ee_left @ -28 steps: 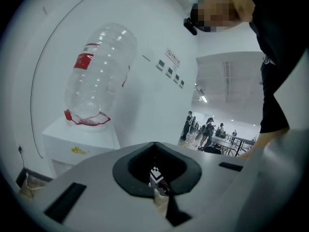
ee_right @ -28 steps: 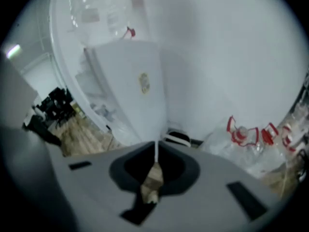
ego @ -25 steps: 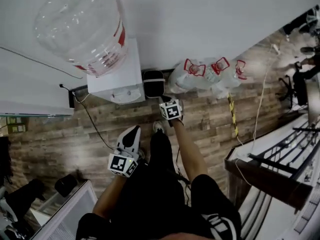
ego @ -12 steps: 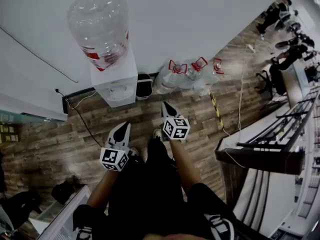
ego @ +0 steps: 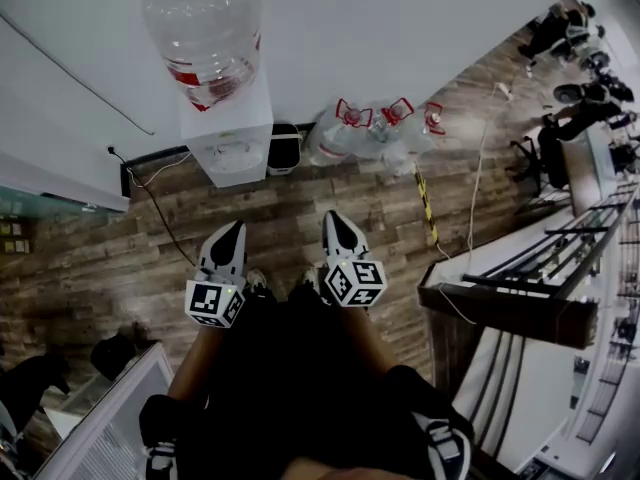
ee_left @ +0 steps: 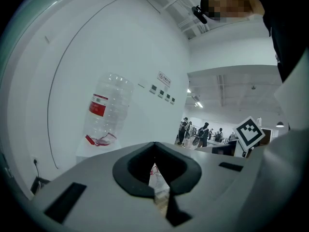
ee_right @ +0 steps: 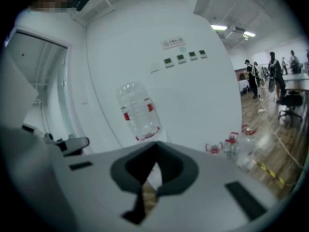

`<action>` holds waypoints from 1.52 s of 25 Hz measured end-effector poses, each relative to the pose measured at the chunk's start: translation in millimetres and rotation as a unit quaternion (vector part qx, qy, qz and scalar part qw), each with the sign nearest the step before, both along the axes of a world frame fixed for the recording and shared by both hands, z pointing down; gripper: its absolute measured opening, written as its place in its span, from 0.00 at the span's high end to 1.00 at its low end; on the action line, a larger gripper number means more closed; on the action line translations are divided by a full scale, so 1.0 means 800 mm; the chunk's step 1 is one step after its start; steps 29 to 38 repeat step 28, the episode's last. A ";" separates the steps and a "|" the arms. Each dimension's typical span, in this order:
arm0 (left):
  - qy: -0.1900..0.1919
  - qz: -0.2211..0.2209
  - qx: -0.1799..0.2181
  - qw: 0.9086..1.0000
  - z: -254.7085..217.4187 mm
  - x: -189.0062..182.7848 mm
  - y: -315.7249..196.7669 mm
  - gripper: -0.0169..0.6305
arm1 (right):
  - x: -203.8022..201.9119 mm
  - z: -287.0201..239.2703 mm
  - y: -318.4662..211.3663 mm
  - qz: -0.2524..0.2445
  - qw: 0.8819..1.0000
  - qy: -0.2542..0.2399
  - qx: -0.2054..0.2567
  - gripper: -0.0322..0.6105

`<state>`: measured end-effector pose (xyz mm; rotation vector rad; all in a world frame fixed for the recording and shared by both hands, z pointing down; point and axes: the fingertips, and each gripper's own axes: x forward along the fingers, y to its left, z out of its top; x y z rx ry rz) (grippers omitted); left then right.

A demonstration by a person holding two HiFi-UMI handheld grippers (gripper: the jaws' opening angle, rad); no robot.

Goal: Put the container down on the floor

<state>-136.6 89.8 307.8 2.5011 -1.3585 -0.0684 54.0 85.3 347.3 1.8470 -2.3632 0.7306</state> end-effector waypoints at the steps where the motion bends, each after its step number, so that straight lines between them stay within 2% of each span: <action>1: 0.001 -0.002 0.001 1.000 -0.002 0.003 0.002 0.93 | 0.003 -0.003 0.006 -0.001 1.000 0.002 0.000 0.90; 7: 0.002 -0.013 0.000 1.000 -0.001 0.029 0.014 0.93 | 0.020 -0.009 0.031 -0.023 1.000 0.003 0.004 0.90; 18: -0.005 -0.017 0.012 1.000 -0.005 0.064 0.021 0.93 | 0.038 -0.009 0.038 -0.042 0.999 0.000 0.009 0.90; 38: -0.012 -0.018 0.017 1.000 -0.008 0.074 0.020 0.93 | 0.048 -0.007 0.037 -0.045 0.999 -0.003 0.012 0.90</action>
